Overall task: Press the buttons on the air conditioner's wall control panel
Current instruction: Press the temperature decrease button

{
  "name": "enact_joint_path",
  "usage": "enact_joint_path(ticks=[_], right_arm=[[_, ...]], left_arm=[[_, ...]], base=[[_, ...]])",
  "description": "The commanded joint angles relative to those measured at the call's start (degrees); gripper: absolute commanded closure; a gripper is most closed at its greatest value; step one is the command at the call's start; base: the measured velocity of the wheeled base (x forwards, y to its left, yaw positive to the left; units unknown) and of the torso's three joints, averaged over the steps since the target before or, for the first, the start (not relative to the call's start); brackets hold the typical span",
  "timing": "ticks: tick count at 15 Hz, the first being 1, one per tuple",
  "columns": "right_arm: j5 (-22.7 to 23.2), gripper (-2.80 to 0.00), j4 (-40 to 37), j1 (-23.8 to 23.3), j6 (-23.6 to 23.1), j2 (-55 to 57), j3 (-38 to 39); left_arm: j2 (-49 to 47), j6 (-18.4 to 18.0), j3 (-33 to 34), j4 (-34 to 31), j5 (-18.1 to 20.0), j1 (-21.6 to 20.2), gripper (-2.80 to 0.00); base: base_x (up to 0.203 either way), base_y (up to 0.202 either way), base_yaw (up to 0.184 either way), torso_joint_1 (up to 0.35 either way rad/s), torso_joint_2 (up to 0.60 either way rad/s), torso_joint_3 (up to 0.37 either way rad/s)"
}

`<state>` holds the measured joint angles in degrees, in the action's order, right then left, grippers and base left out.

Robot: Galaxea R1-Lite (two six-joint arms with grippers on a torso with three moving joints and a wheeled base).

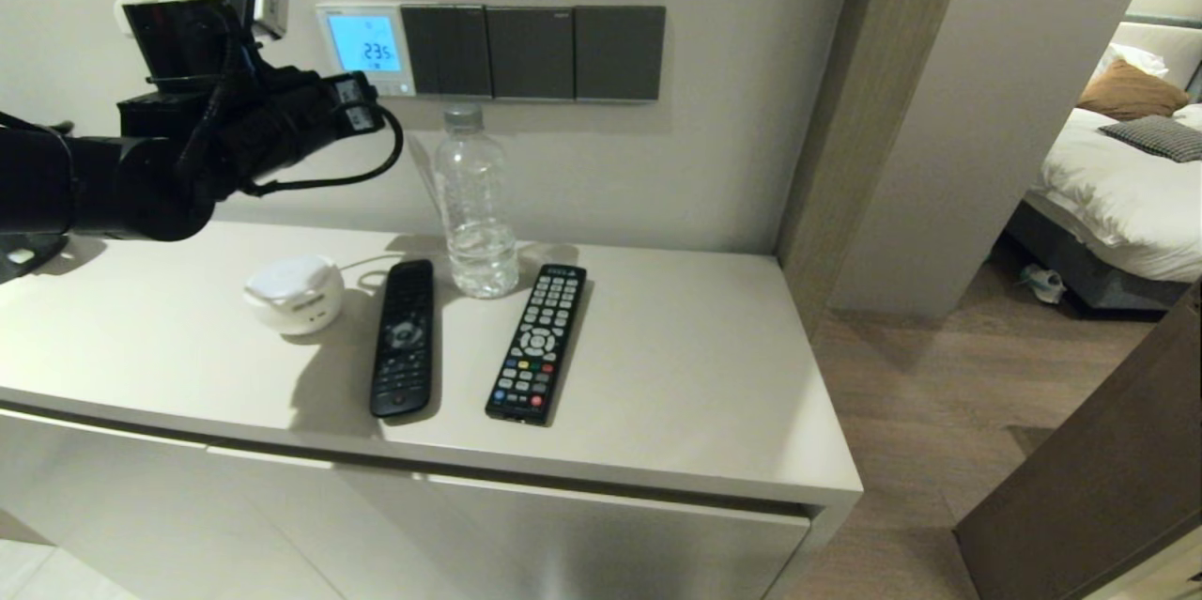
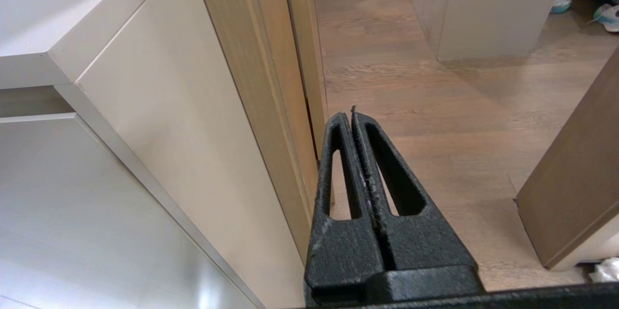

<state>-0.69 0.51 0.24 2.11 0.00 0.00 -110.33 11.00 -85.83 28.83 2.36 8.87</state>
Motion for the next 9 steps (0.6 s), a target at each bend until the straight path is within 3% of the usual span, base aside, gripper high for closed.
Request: enact_joint_path(ticks=[1,9], right_arm=[[0.0,0.00,0.0,0.0,0.0,0.1,0.1],[0.0,0.00,0.0,0.0,0.0,0.1,0.1]], left_arm=[[-1.2,0.1,-0.7,-0.1,0.0,0.0,0.00],[-2.1,0.1,-1.7,-0.3,0.0,0.0,0.00]], base=[[0.000,0.000,0.000,0.000,0.00,0.000],[0.000,0.000,0.000,0.000,0.00,0.000]])
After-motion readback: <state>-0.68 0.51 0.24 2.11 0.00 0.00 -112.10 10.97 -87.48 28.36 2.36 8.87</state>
